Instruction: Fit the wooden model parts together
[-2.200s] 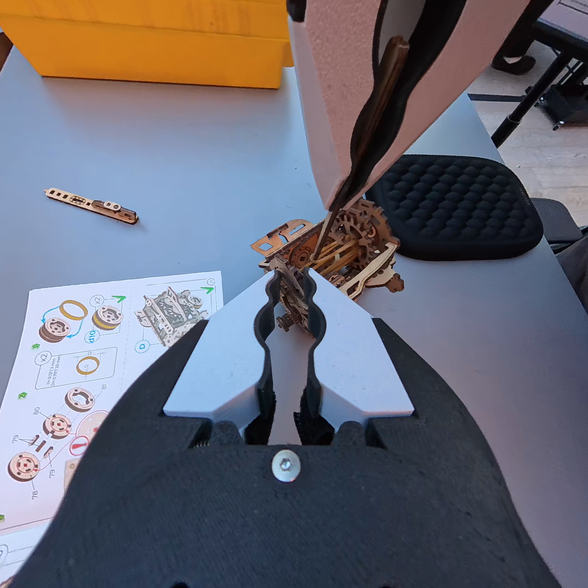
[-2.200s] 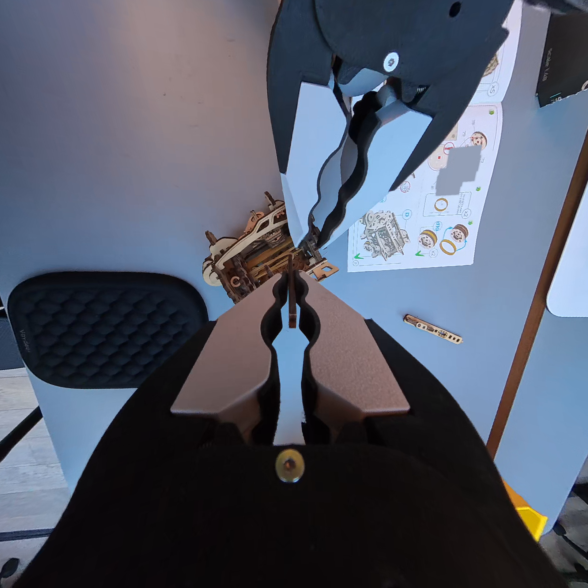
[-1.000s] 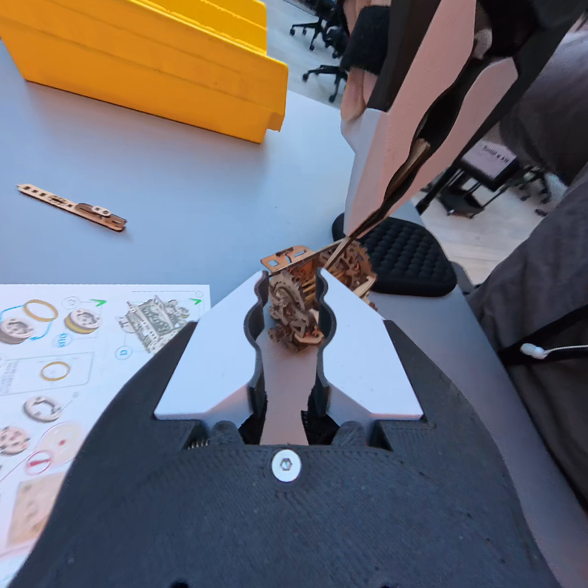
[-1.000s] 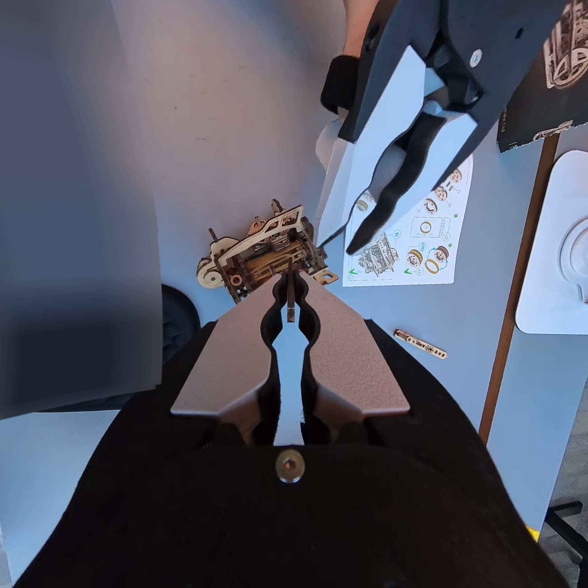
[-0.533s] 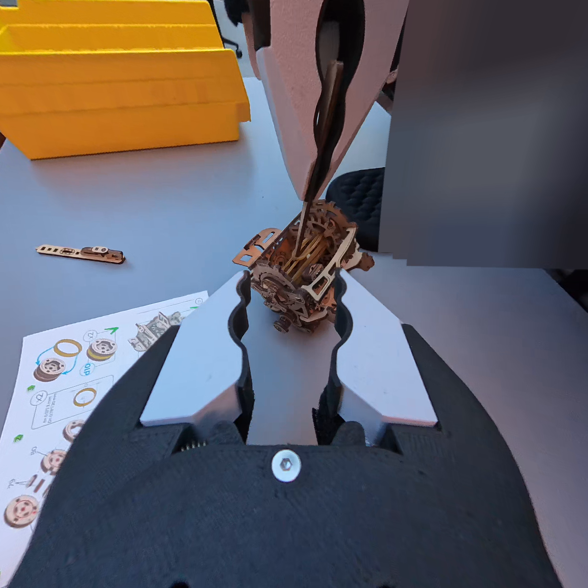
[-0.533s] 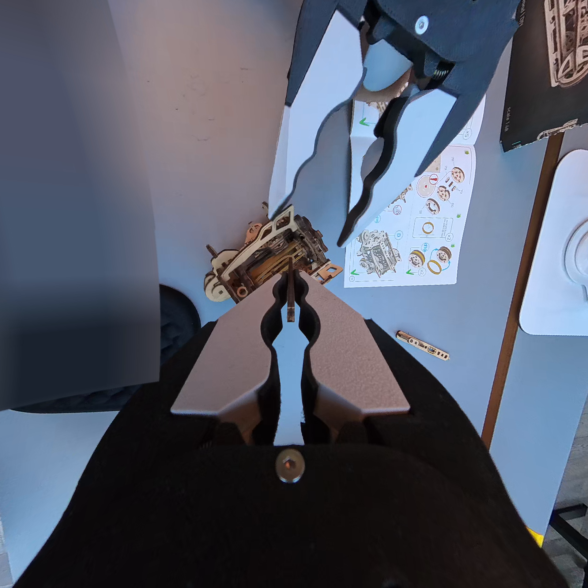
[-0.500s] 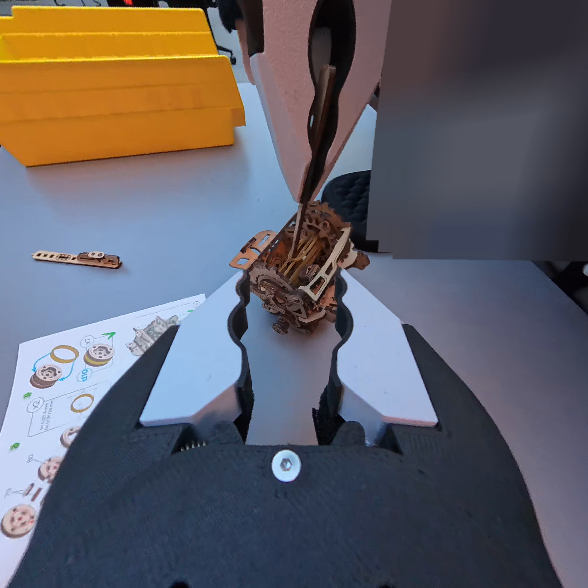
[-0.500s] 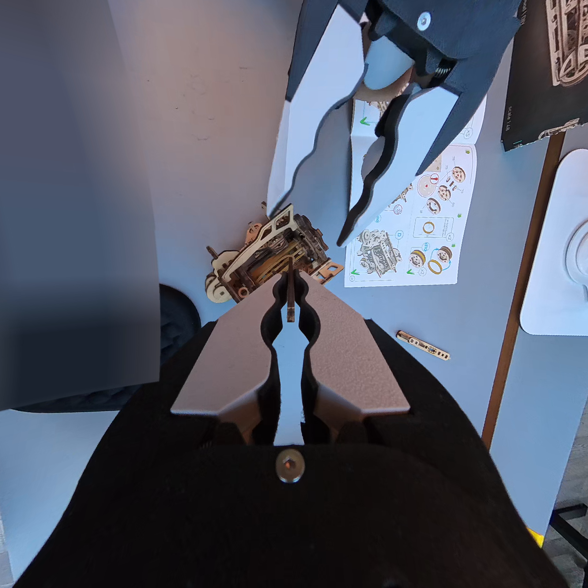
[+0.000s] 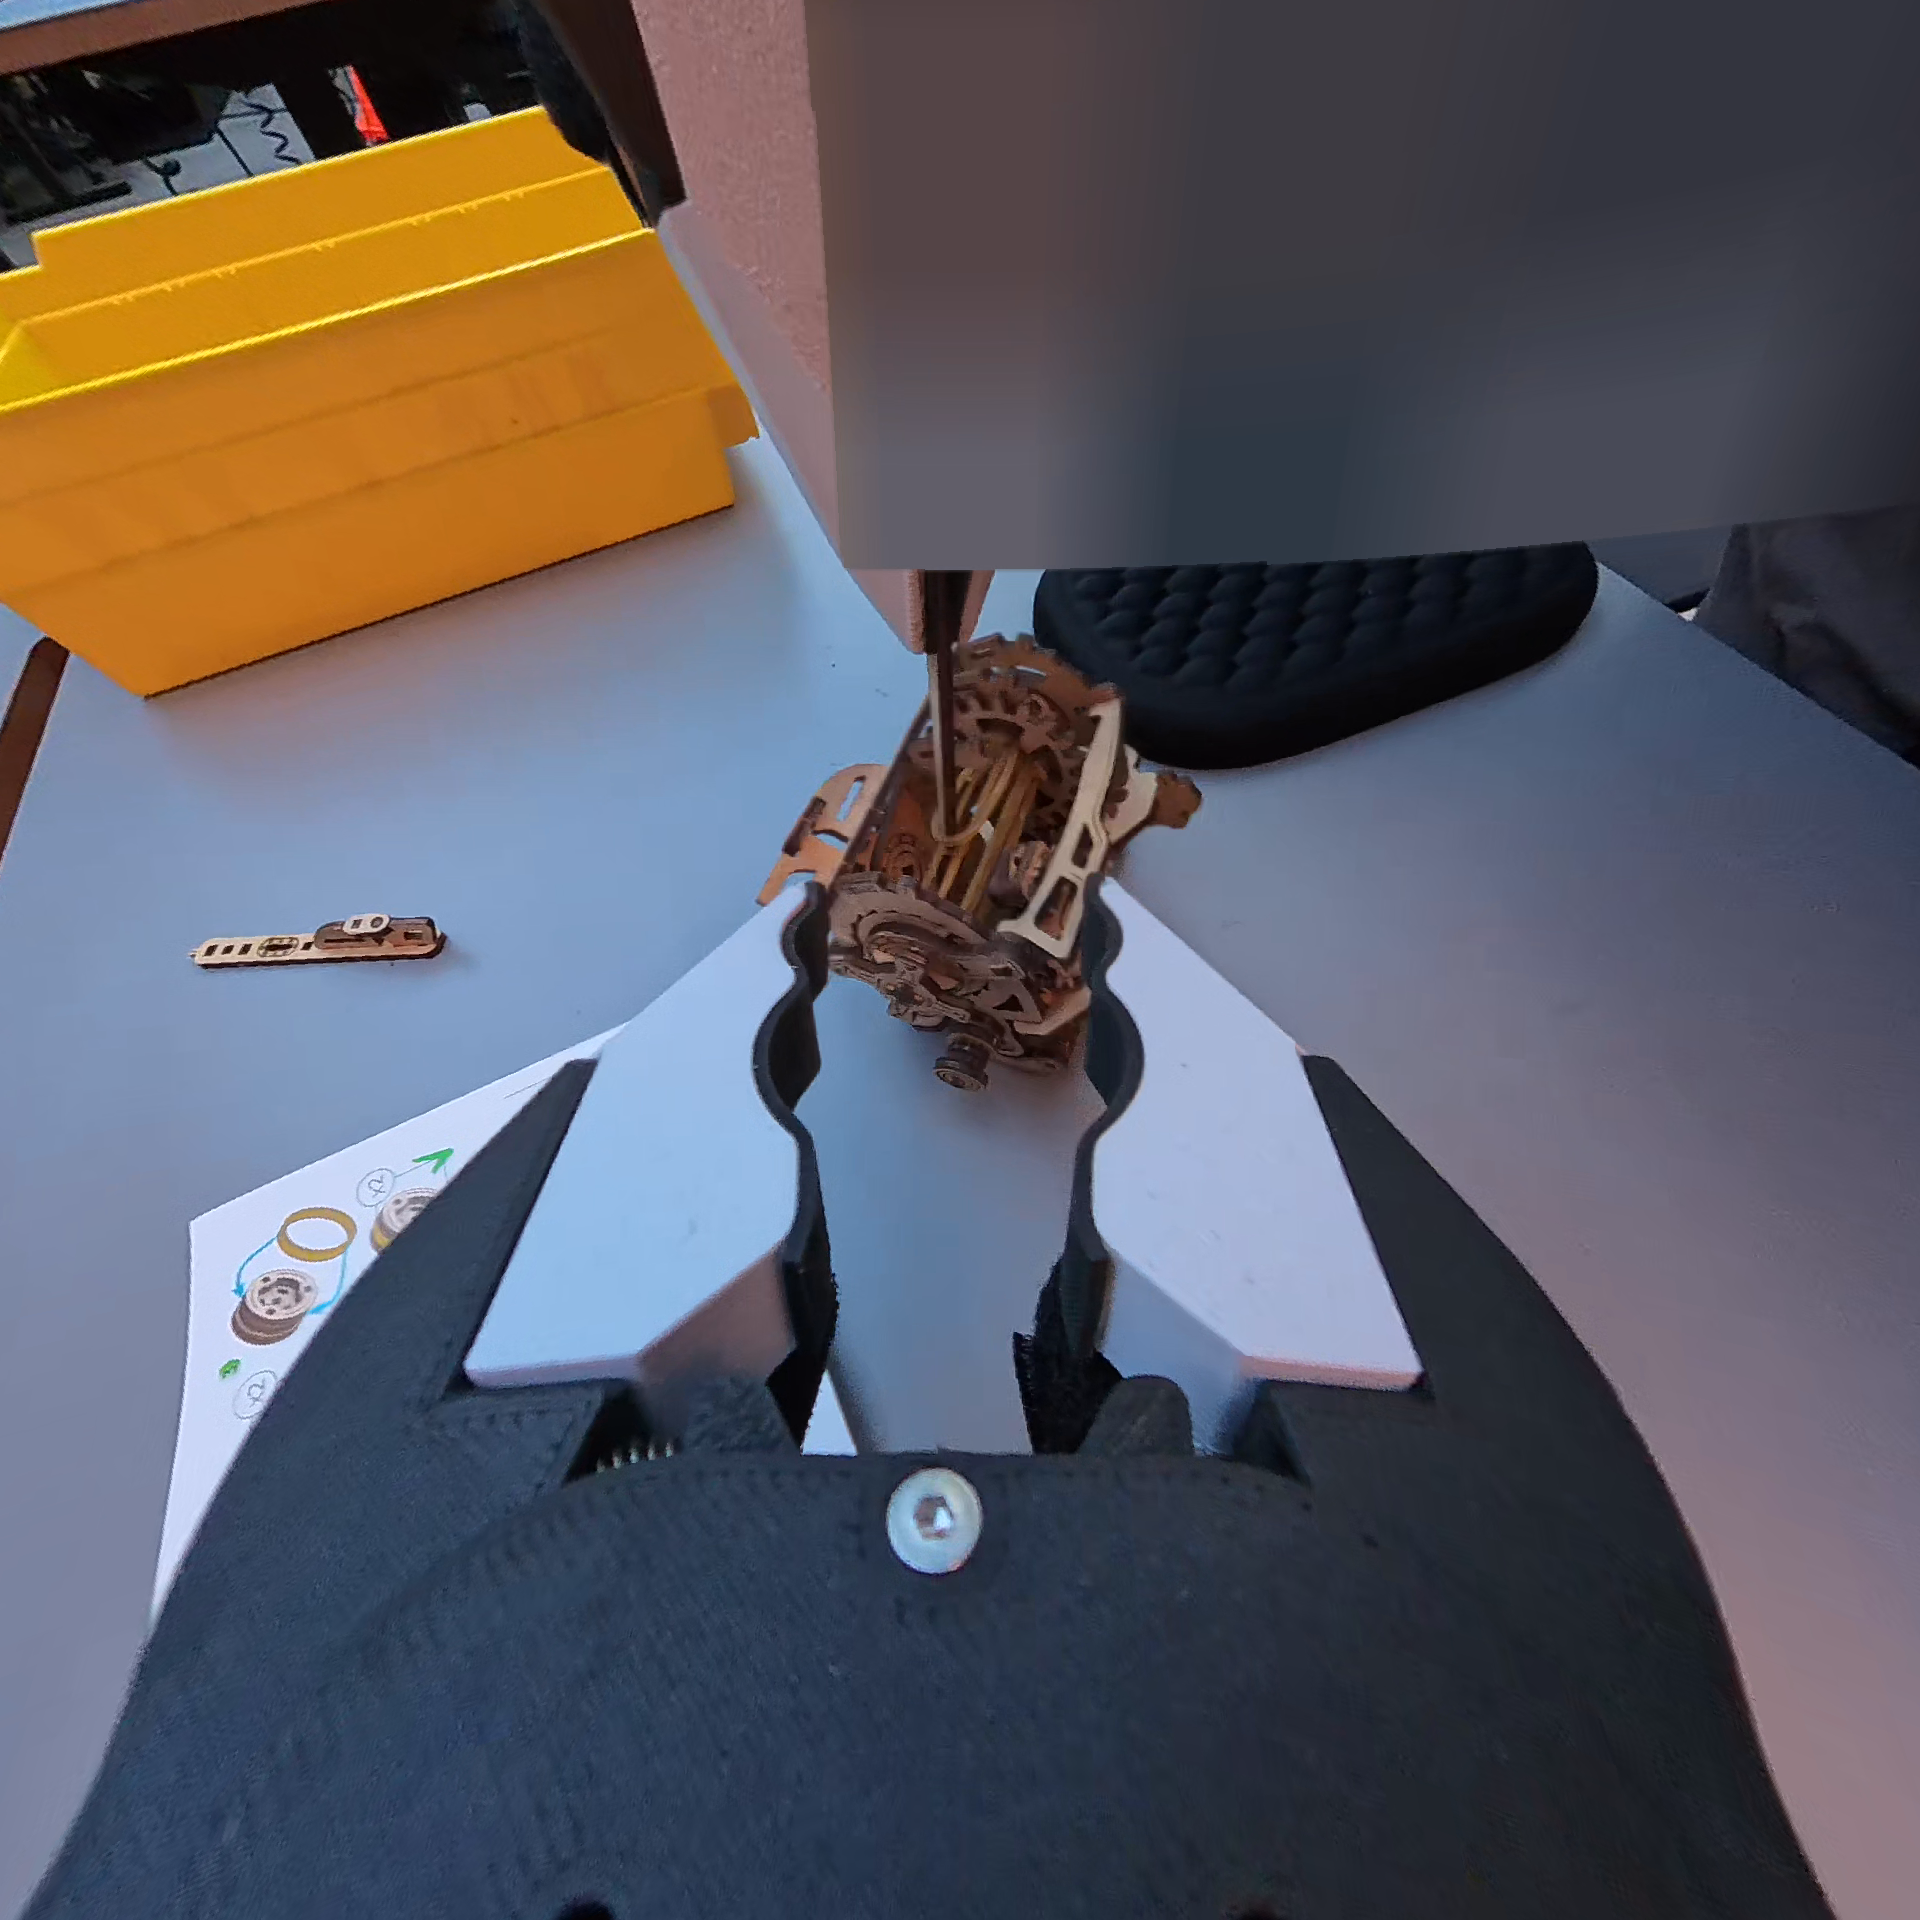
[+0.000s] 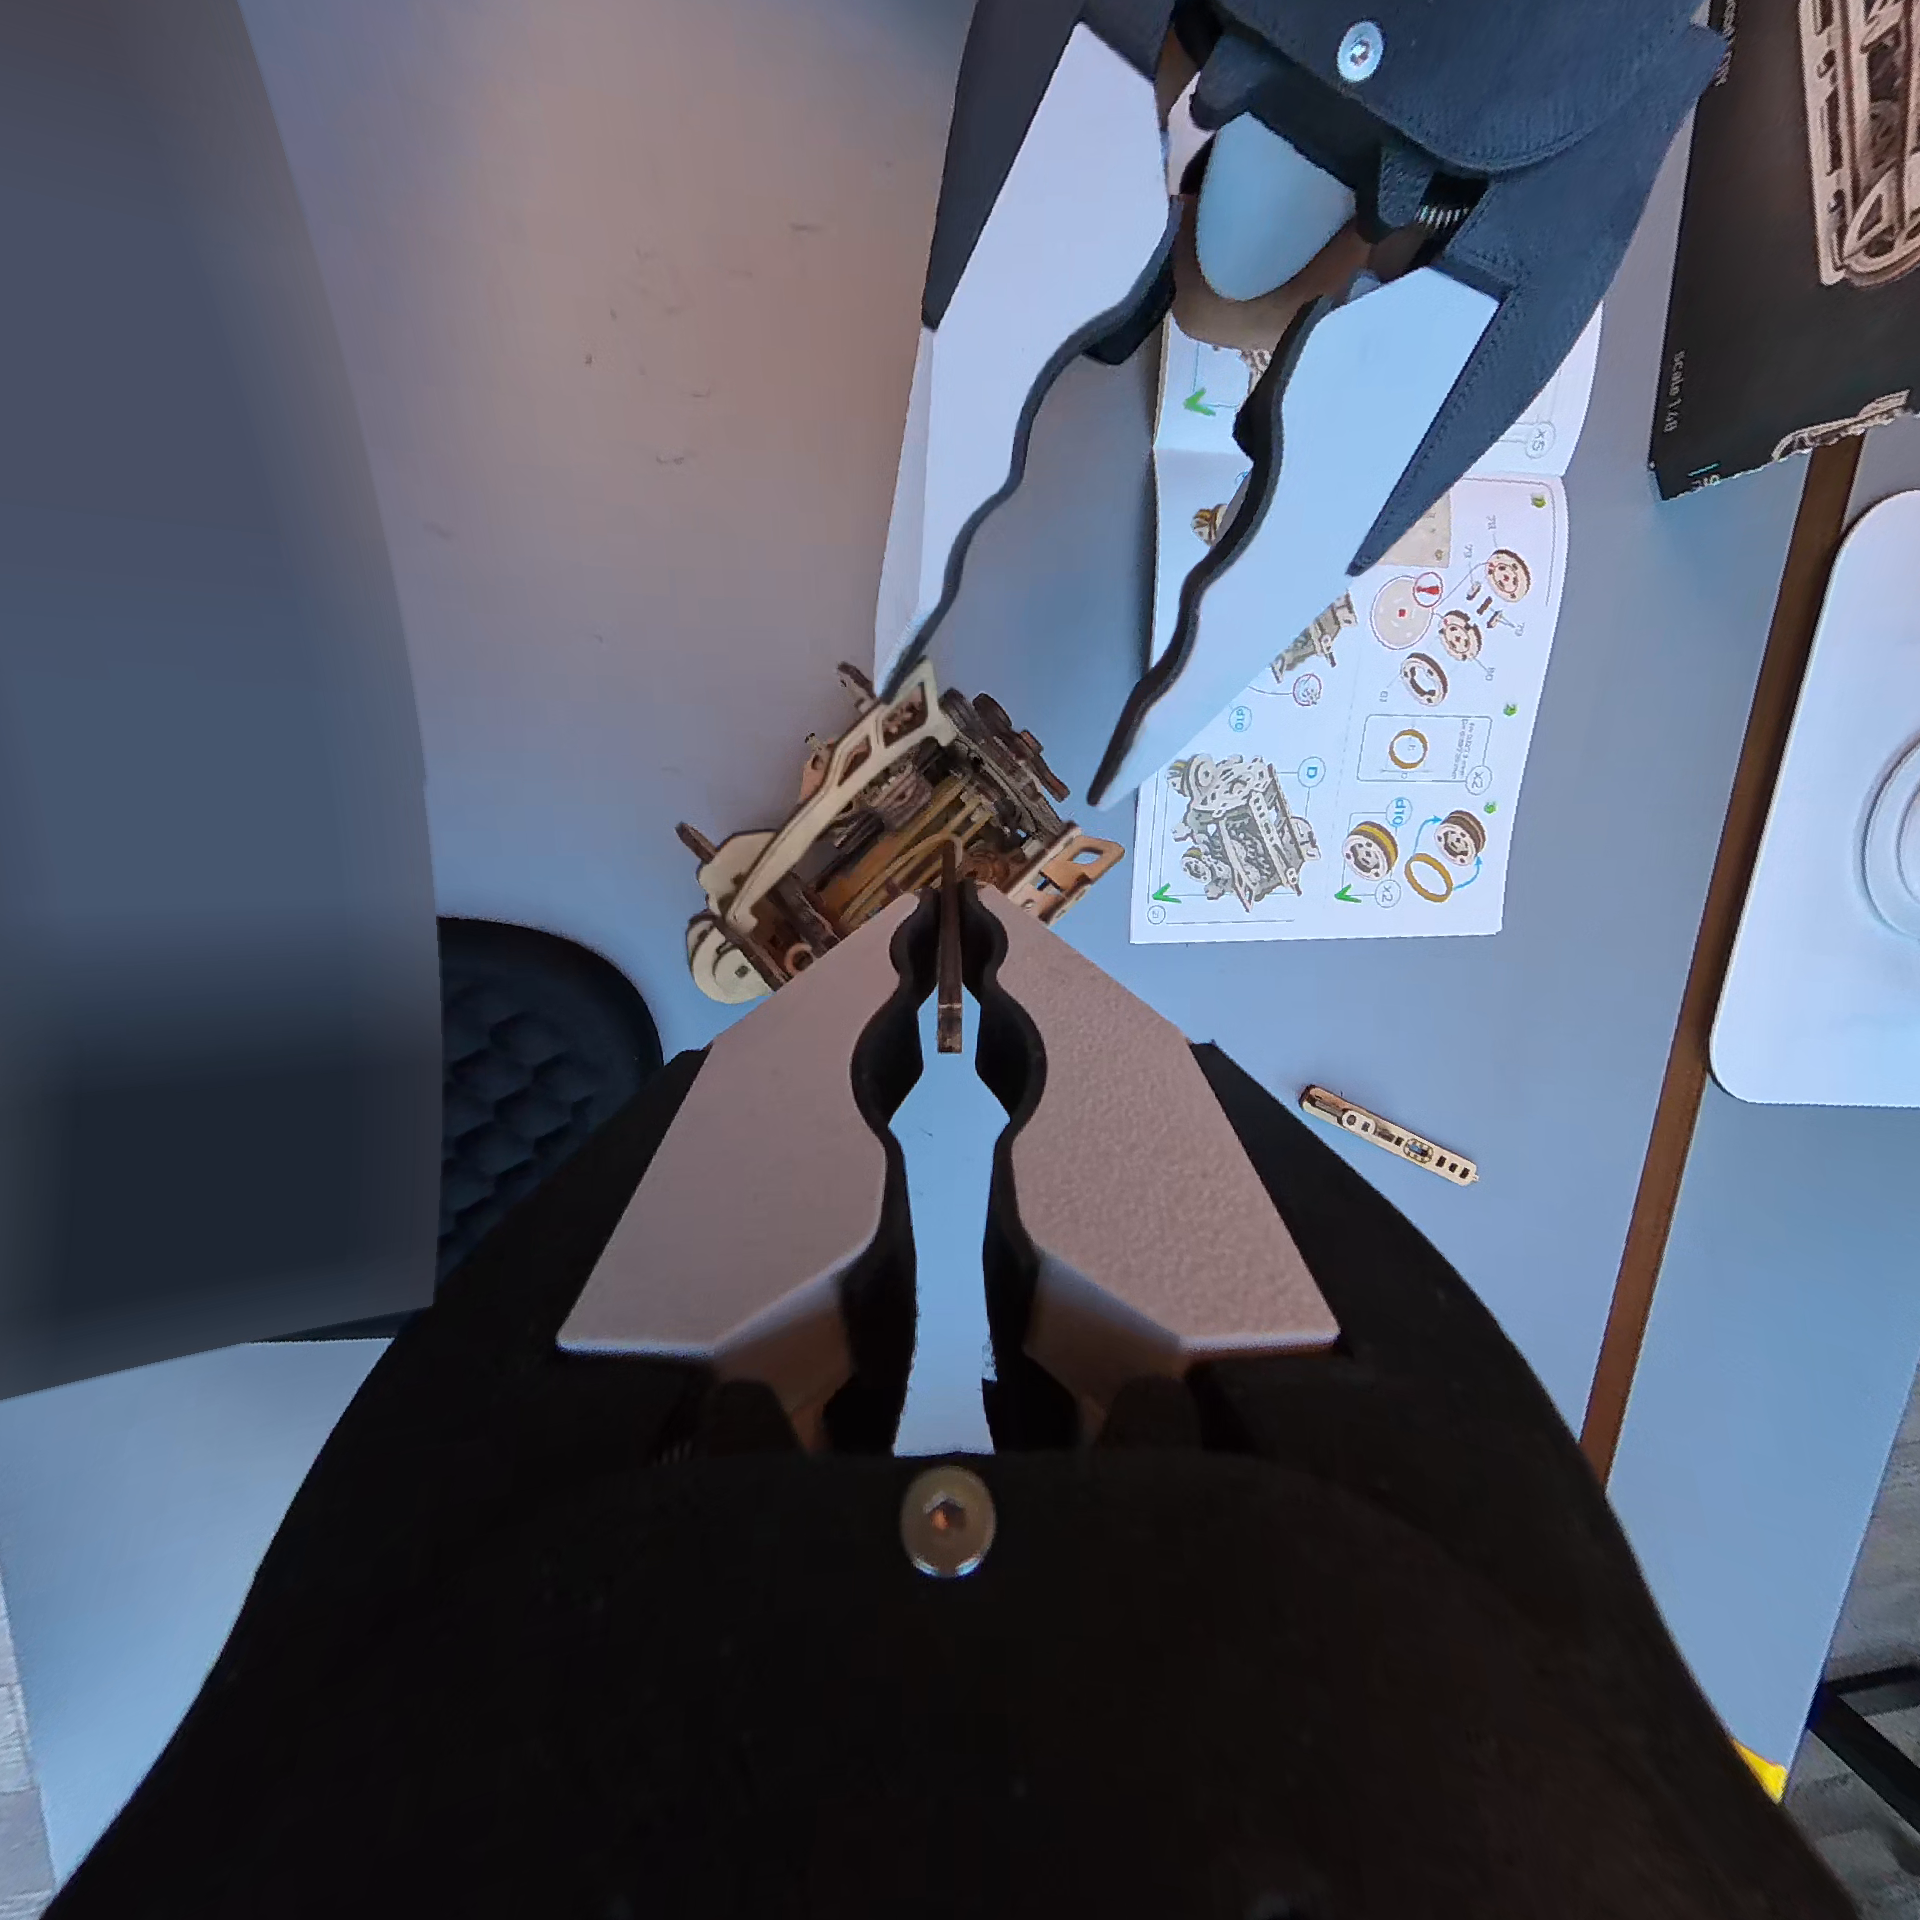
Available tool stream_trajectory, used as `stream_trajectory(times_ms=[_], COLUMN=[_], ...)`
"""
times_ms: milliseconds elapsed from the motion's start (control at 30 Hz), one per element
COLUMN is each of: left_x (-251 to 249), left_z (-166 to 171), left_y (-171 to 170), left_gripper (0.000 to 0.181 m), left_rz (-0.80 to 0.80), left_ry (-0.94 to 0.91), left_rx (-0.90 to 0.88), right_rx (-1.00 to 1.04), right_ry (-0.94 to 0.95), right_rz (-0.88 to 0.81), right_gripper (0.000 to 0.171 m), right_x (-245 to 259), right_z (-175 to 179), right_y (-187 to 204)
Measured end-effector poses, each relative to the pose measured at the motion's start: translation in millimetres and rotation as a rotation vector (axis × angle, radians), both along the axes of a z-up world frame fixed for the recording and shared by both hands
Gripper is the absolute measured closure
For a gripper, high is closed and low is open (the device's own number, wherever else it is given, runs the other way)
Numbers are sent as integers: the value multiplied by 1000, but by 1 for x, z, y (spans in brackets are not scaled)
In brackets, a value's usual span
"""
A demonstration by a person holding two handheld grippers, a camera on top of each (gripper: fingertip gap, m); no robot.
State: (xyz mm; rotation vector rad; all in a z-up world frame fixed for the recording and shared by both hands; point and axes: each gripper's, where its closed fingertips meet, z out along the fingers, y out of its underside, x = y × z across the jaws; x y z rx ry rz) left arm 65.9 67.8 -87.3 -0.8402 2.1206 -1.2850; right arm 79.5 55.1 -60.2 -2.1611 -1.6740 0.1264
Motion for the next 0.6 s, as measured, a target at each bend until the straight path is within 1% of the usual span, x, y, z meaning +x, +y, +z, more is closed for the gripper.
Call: stream_trajectory(times_ms=[100,200,267,400,467,600], left_x=[0,5,7,13,13,19], left_z=[1,13,19,19,10,5], left_y=[3,13,16,12,11,21], left_gripper=[136,151,146,148,143,133], left_rz=[-12,-12,-27,-40,-36,36], left_ry=[-5,-41,-22,-22,3,62], left_rx=[20,10,-18,-32,-24,-104], right_rx=[-1,-5,-4,-6,-11,-7], right_ry=[-1,-5,-3,2,4,2], right_rz=[1,-1,-3,-3,-4,1], right_gripper=[170,170,170,170,170,170], right_x=[0,0,1,1,1,1], right_z=[-1,-1,0,0,-1,-1], right_y=[0,0,0,0,0,0])
